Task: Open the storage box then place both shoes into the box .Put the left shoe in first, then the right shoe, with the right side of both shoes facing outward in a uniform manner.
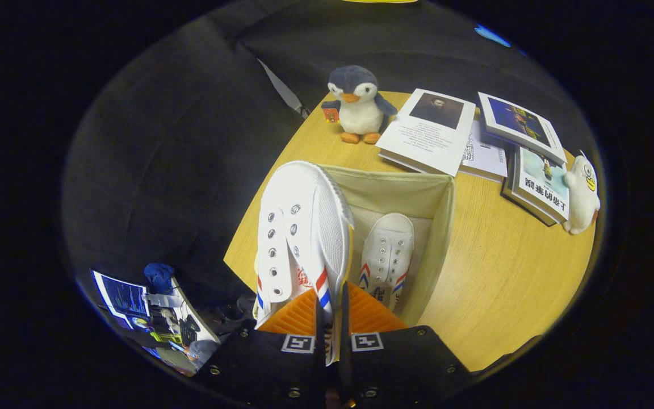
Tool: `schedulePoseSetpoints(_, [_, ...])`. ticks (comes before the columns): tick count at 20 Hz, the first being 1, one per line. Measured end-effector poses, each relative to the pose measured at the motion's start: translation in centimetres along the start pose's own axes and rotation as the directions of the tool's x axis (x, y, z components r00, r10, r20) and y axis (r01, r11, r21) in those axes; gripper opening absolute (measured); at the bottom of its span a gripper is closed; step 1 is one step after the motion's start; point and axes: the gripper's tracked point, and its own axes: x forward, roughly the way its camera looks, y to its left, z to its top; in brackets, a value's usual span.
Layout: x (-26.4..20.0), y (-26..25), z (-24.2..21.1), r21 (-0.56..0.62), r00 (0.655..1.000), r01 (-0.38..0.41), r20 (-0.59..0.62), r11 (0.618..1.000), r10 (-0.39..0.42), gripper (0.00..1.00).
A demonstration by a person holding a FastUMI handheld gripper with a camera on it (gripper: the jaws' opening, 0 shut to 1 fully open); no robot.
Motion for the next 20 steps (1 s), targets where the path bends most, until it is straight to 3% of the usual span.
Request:
schedulePoseSetpoints(4, [0.5, 0.2, 0.7, -0.005, 1.0, -0.001, 0.025, 1.0, 0.001, 0.09])
schedulePoseSetpoints(5, [0.5, 0.7, 1.0, -0.006, 0.999, -0.021, 0.039, 1.0, 0.021, 0.14])
schedulePoseSetpoints(6, [0.0, 0.9, 1.5, -0.012, 0.998, -0.03, 0.056, 0.999, 0.03, 0.36])
schedulePoseSetpoints(7, [-0.4, 1.1, 2.0, -0.023, 0.997, -0.027, 0.073, 0.999, 0.028, 0.49])
schedulePoseSetpoints(9, [-1.5, 0.5, 2.9, -0.038, 0.994, 0.005, 0.112, 0.999, 0.0, 0.99])
schedulePoseSetpoints(16, [-5.1, -0.2, 3.6, -0.034, 0.976, 0.001, 0.217, 0.999, 0.007, 0.98])
schedulePoseSetpoints(20, [-10.7, -2.6, 5.0, -0.023, 0.924, 0.05, 0.38, 0.998, -0.038, 0.98])
